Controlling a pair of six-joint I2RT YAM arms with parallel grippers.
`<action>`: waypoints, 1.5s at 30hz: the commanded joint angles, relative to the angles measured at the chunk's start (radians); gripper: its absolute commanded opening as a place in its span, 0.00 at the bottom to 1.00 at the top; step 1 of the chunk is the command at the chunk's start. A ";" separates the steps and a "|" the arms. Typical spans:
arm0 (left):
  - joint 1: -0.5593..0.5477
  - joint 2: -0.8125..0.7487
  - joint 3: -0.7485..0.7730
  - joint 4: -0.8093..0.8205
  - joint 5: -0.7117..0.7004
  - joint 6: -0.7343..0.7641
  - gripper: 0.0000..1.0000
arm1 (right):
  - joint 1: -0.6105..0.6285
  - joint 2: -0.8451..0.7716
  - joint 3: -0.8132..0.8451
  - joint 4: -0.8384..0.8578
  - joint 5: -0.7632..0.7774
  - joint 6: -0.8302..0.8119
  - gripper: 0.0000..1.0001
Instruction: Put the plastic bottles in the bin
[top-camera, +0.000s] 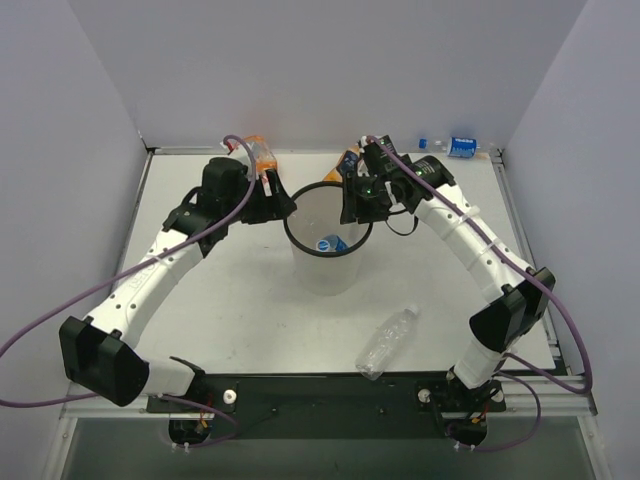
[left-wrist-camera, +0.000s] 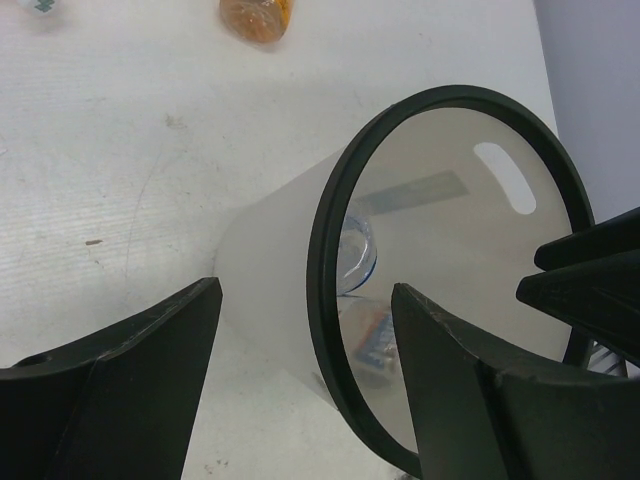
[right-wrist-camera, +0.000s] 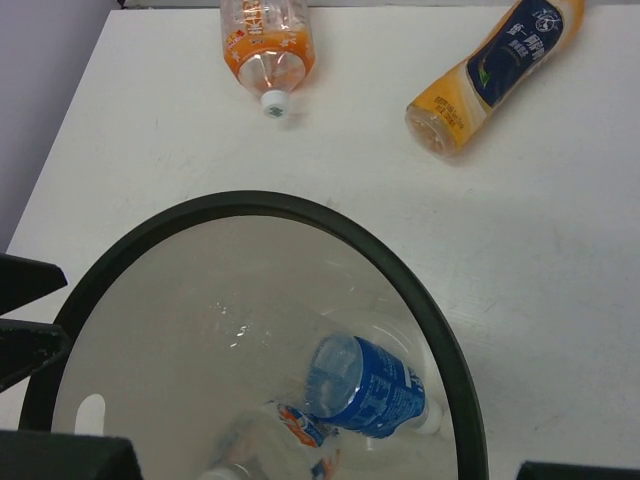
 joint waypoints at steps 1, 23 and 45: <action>0.007 -0.047 0.008 0.056 -0.001 -0.005 0.80 | 0.000 -0.033 0.027 -0.038 0.015 -0.017 0.40; 0.219 0.204 0.217 -0.013 -0.242 -0.097 0.98 | -0.126 -0.523 -0.354 -0.040 0.170 0.063 0.60; 0.178 1.032 1.004 -0.250 -0.337 0.053 0.82 | -0.162 -0.564 -0.483 -0.015 0.147 0.053 0.68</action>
